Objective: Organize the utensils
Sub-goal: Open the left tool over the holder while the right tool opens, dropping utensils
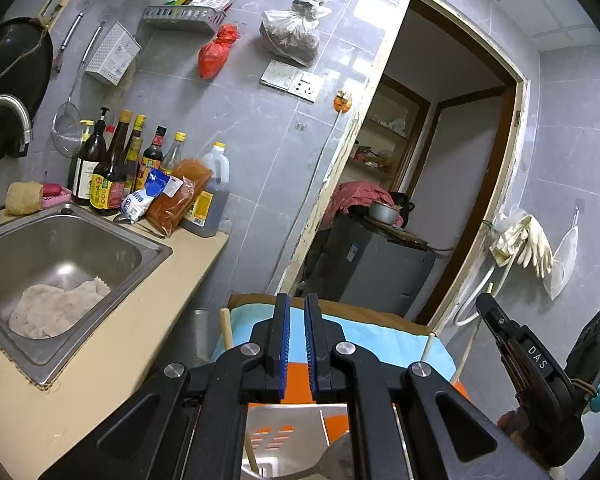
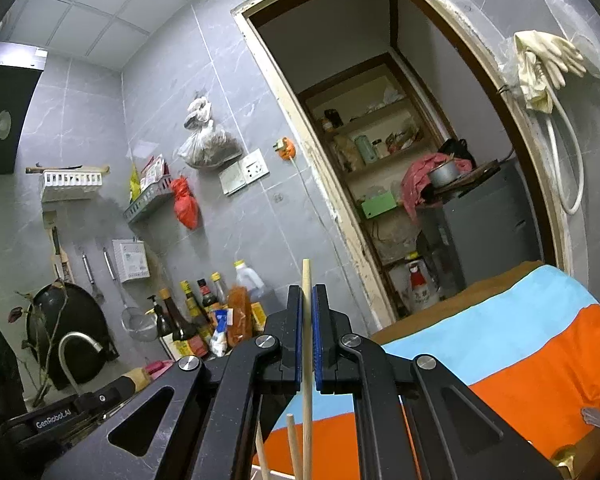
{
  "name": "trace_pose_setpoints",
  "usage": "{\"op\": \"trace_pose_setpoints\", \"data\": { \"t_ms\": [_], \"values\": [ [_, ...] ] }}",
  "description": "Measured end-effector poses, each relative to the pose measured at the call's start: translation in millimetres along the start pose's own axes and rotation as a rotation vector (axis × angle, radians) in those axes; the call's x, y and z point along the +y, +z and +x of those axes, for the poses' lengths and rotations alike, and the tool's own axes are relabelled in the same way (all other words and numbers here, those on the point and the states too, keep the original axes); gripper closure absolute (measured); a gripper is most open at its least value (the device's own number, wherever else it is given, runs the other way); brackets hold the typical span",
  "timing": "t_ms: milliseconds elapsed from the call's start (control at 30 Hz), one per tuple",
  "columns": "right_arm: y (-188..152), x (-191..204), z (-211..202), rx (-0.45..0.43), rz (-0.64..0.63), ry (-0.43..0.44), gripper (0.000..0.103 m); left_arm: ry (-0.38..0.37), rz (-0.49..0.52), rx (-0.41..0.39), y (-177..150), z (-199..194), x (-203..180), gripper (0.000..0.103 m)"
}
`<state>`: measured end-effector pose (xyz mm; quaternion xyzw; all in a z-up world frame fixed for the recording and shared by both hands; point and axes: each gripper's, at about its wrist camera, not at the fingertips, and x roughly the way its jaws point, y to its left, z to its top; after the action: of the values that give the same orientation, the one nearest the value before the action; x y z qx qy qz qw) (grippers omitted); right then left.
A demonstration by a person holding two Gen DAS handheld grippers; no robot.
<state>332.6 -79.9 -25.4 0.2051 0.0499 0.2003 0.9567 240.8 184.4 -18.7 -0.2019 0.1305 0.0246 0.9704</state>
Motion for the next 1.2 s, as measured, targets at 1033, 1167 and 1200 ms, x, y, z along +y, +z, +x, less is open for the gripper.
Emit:
{"op": "trace_pose_setpoints", "data": {
  "t_ms": [1033, 1167, 1200],
  "values": [
    [88, -64, -71, 0.085, -0.118, -0.022, 0.009, -0.013, 0.131, -0.04, -4, -29, -139, 0.001],
    [101, -81, -86, 0.085, -0.146, -0.052, 0.002, -0.013, 0.177, -0.035, -13, -28, -167, 0.0],
    [104, -86, -90, 0.084, -0.153, -0.061, 0.002, -0.014, 0.187, -0.033, -17, -28, -175, 0.0]
  ]
}}
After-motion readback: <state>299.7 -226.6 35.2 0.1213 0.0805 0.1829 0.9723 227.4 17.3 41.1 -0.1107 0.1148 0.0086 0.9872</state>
